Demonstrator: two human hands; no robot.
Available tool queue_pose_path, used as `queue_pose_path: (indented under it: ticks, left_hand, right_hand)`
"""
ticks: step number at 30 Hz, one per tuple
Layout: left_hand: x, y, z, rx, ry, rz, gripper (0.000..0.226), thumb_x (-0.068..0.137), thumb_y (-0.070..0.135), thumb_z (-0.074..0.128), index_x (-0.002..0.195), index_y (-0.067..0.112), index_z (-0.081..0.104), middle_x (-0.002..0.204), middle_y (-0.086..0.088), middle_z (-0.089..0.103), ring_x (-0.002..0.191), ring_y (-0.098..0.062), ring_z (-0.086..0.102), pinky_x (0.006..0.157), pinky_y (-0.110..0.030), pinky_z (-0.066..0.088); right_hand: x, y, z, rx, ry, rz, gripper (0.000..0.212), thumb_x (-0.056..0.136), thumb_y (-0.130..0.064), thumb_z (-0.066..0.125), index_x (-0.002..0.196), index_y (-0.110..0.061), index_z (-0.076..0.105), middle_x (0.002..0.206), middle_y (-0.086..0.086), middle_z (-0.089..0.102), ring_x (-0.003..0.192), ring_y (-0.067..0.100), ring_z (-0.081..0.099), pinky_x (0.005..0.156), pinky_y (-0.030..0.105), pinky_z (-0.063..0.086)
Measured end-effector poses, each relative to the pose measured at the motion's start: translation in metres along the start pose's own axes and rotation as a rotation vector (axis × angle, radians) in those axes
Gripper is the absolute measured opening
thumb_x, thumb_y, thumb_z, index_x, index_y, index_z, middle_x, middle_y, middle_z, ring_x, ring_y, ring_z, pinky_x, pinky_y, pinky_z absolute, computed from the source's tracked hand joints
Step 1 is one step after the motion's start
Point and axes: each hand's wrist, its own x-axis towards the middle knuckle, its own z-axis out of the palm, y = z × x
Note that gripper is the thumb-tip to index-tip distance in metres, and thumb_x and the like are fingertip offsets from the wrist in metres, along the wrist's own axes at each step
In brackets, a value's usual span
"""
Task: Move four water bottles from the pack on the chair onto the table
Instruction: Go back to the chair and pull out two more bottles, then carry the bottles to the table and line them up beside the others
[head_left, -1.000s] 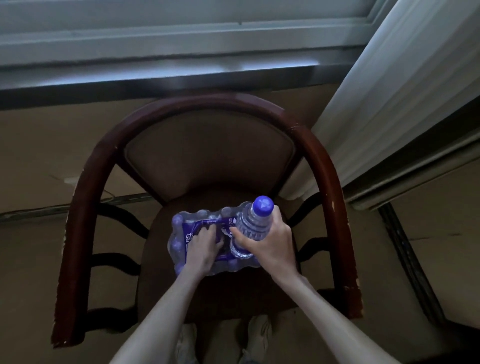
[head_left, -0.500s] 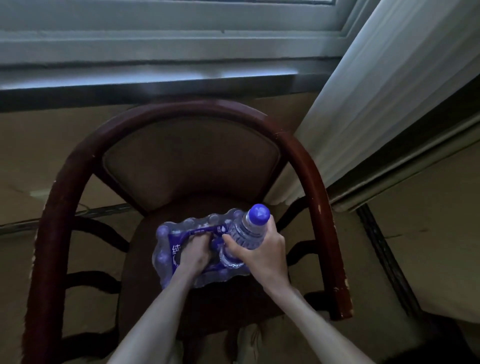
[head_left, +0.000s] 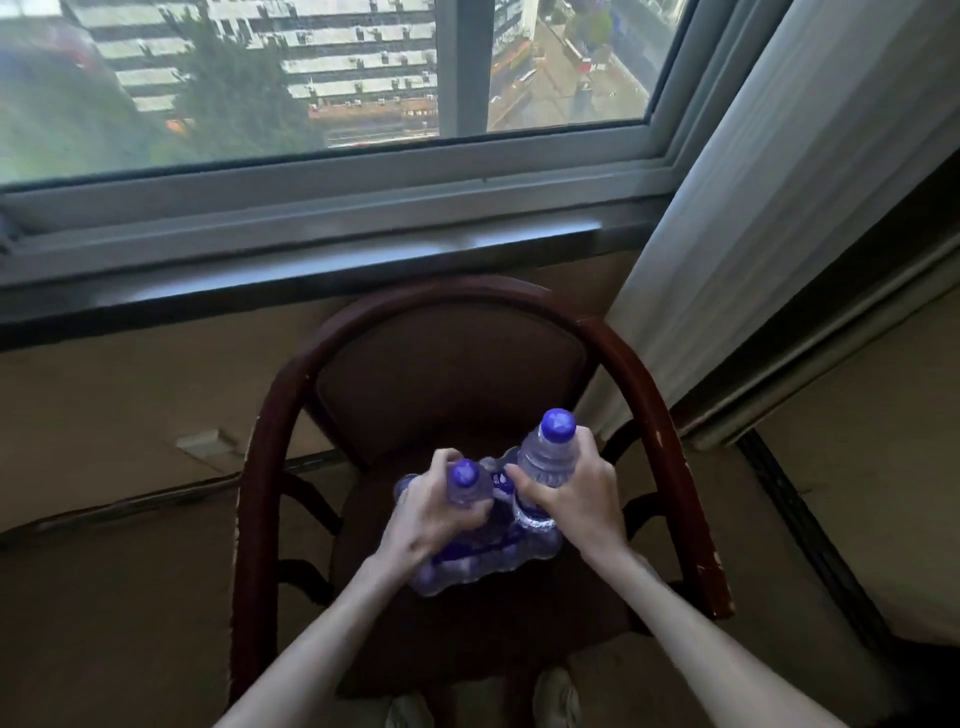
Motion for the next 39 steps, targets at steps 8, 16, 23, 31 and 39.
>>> queue_pose_path:
  ticks: [8,16,23,31,39]
  left_hand:
    - [-0.020,0.051,-0.085,-0.344,0.301,0.166,0.035,0.065,0.054,0.077,0.087,0.034,0.059,0.085,0.000,0.069,0.080,-0.012,0.068,0.073,-0.028,0.052]
    - [-0.044,0.123,-0.172,-0.746,0.412,0.186,0.046,0.066,0.060,0.069,0.096,0.025,0.065,0.072,0.010,0.073,0.066,0.002,0.067,0.062,-0.010,0.049]
    - [-0.096,0.153,-0.249,-0.701,0.506,0.227,0.062,0.058,0.073,0.074,0.105,0.034,0.063,0.092,-0.005,0.076,0.087,-0.025,0.074,0.081,-0.041,0.058]
    - [-0.198,0.133,-0.334,-0.573,0.851,0.166,0.074,0.049,0.081,0.068,0.104,0.033,0.058,0.073,0.015,0.075,0.069,-0.003,0.072,0.059,-0.013,0.052]
    - [-0.334,0.031,-0.407,-0.584,1.201,-0.016,0.066,0.054,0.075,0.070,0.098,0.027,0.063,0.085,0.008,0.072,0.075,0.001,0.068,0.069,-0.018,0.052]
  right_hand:
    - [0.013,-0.074,-0.017,-0.001,0.063,-0.104,0.069,0.056,-0.077,0.070,0.105,-0.032,0.052,0.089,-0.008,0.073,0.084,0.017,0.072,0.073,0.034,0.057]
    - [0.048,-0.165,-0.048,0.235,-0.123,-0.224,0.060,0.058,-0.075,0.071,0.102,-0.038,0.054,0.079,-0.036,0.069,0.075,-0.013,0.067,0.073,0.018,0.052]
    - [0.060,-0.266,-0.042,0.354,-0.429,-0.420,0.058,0.064,-0.070,0.072,0.107,-0.031,0.063,0.088,-0.010,0.077,0.087,0.000,0.072,0.088,0.038,0.056]
    - [0.003,-0.392,0.013,0.493,-0.716,-0.617,0.064,0.060,-0.073,0.074,0.099,-0.023,0.064,0.087,-0.019,0.077,0.082,-0.001,0.073,0.075,0.017,0.053]
    - [-0.129,-0.491,0.129,0.585,-0.989,-0.720,0.036,0.065,-0.060,0.079,0.093,-0.041,0.065,0.089,-0.011,0.078,0.077,0.007,0.075,0.066,0.021,0.058]
